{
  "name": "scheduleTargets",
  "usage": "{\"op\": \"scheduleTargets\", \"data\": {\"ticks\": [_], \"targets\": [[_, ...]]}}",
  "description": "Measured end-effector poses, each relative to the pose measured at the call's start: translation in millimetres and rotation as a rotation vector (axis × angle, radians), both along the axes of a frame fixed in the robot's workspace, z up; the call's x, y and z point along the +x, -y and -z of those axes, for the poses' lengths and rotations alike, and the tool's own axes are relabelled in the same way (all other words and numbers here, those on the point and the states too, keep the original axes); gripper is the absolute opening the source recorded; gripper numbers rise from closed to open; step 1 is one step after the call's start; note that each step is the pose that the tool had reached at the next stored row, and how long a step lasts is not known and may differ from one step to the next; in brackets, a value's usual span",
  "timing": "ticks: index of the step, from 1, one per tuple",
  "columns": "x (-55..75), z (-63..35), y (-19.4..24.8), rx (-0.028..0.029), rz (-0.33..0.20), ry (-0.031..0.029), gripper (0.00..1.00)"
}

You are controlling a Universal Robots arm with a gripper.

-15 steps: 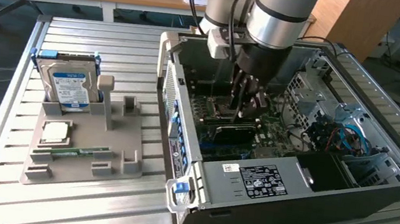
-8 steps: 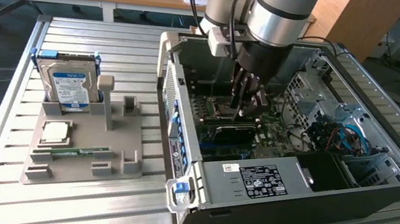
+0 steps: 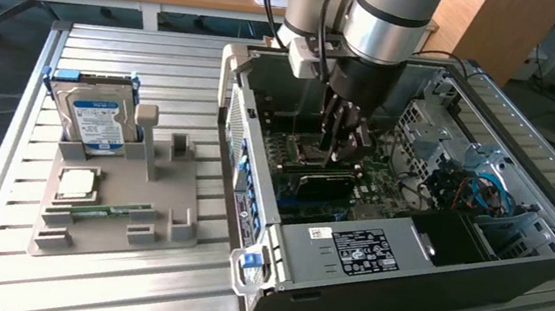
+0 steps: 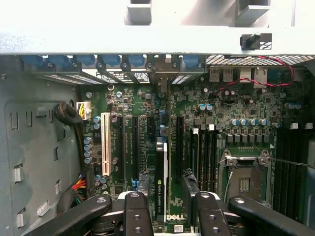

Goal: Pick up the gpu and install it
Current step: 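Insert the gpu into the slot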

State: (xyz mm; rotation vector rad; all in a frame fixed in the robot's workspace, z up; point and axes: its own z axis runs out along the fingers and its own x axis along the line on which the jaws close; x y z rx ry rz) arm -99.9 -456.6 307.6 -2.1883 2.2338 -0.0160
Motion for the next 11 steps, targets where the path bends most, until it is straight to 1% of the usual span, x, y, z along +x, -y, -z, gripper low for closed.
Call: {"op": "scheduleTargets", "data": {"ticks": [4,11], "targets": [[0.0,-1.1,0.0,-0.0006,0.000,-0.0002,0.40],[0.0,-10.2,0.0,-0.0003,0.000,0.0000,0.40]]}}
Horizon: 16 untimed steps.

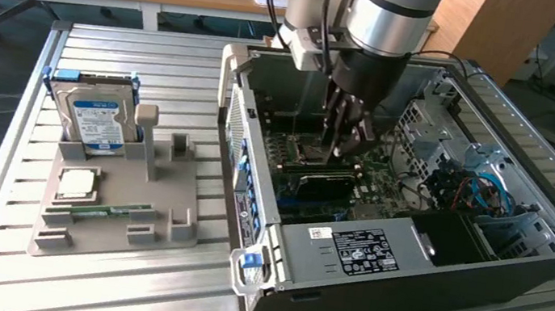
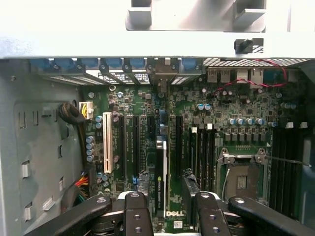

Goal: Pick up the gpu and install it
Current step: 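Insert the gpu into the slot, then press down on the gpu until it lock into place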

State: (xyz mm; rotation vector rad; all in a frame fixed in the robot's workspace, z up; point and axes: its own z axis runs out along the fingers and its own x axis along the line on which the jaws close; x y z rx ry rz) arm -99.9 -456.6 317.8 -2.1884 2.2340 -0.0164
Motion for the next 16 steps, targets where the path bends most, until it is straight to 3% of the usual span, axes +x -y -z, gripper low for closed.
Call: {"op": "scheduleTargets", "data": {"ticks": [16], "targets": [[0.0,-2.4,0.0,0.0000,0.000,0.0001,0.40]]}}
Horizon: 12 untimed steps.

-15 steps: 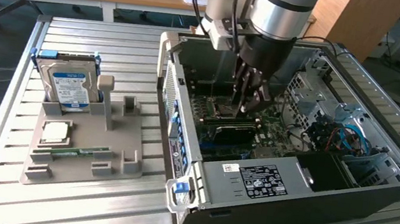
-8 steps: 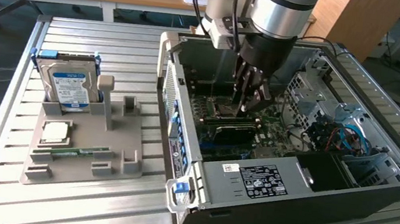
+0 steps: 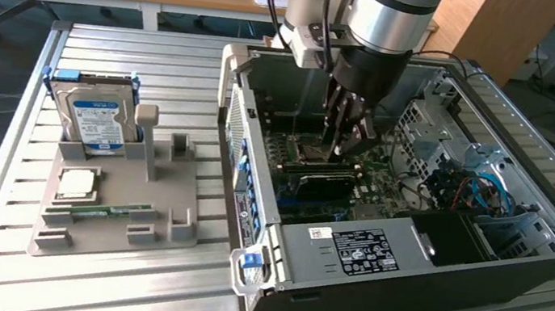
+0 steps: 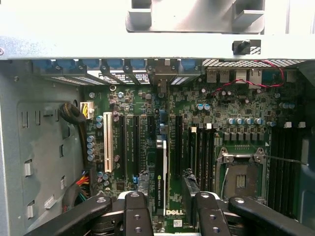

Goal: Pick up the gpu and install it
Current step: 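Press down on the gpu until it lock into place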

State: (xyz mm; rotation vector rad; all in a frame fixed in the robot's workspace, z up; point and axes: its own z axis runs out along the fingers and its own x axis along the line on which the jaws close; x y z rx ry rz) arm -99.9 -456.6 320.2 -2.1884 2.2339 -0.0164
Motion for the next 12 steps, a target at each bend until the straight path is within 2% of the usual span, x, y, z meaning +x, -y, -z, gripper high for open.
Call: {"op": "scheduleTargets", "data": {"ticks": [2,5,6,8,12], "targets": [[0.0,0.0,0.0,0.0000,0.000,0.0000,0.39],[0.0,0.0,0.0,0.0001,0.000,0.0000,0.21],[0.0,0.0,0.0,0.0001,0.000,-0.0001,0.21],[0.0,0.0,0.0,0.0000,0.000,0.0000,0.11],[0.0,0.0,0.0,0.0001,0.000,0.0000,0.11]]}}
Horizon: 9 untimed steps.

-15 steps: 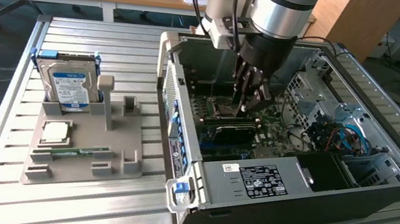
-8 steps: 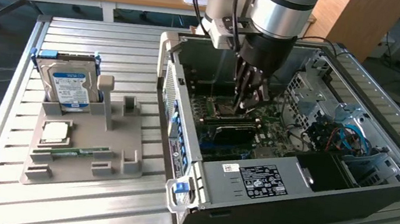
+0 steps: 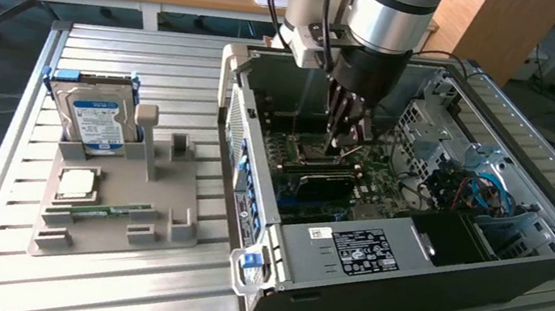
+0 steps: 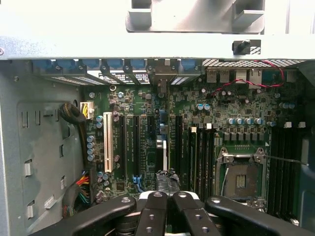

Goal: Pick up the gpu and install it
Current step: 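Press down on the gpu until it lock into place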

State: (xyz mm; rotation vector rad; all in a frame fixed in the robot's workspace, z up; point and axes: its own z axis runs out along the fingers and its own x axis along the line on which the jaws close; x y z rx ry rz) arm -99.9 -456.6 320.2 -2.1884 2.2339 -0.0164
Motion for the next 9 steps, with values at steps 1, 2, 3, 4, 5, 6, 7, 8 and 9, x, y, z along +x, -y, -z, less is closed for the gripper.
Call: {"op": "scheduleTargets", "data": {"ticks": [1,2,3,4,5,6,7,8,9], "targets": [[0.0,0.0,0.0,0.0000,0.000,0.0000,0.11],[0.0,0.0,0.0,0.0000,0.000,0.0000,0.11],[0.0,0.0,0.0,0.0000,0.000,0.0000,0.11],[0.0,0.0,0.0,0.0000,0.000,0.0000,0.11],[0.0,0.0,0.0,0.0000,0.000,0.0000,0.11],[0.0,0.0,0.0,0.0000,0.000,0.0000,0.11],[0.0,0.0,0.0,0.0000,0.000,0.0000,0.11],[0.0,0.0,0.0,0.0000,0.000,0.0000,0.11],[0.0,0.0,0.0,0.0000,0.000,0.0000,0.11]]}}
